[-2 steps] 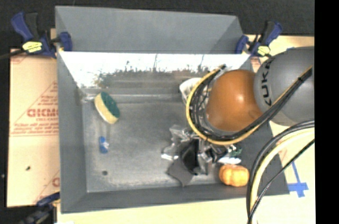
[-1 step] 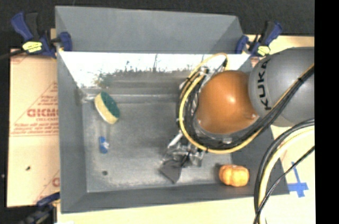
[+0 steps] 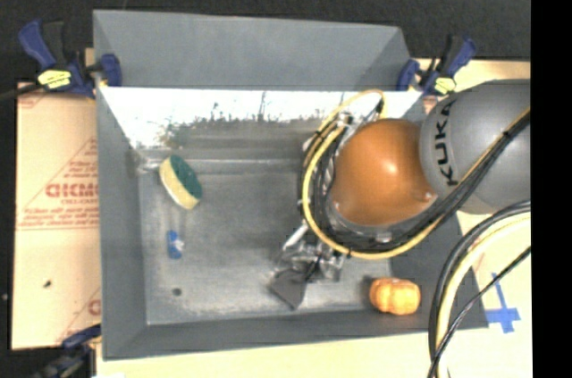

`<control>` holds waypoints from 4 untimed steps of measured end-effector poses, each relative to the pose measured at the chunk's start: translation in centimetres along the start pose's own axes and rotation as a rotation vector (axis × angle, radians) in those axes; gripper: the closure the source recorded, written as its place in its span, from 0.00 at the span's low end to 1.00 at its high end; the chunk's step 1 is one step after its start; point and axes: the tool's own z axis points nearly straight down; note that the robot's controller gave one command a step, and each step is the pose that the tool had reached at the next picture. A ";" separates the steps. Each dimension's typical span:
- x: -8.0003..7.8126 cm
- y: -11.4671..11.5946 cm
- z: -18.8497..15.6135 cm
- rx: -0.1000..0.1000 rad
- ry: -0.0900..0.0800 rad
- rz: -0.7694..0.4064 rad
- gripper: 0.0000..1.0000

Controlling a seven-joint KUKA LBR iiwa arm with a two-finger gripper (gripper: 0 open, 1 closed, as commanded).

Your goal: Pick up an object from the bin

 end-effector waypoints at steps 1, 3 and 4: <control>0.2 0.4 -2.7 -0.013 0.007 0.001 1.00; 0.1 0.1 -7.1 -0.006 0.003 0.007 1.00; 0.1 0.2 -9.3 -0.008 0.003 0.008 1.00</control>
Offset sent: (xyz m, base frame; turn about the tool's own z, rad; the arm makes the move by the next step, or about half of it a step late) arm -0.0038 0.0000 0.0634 0.0007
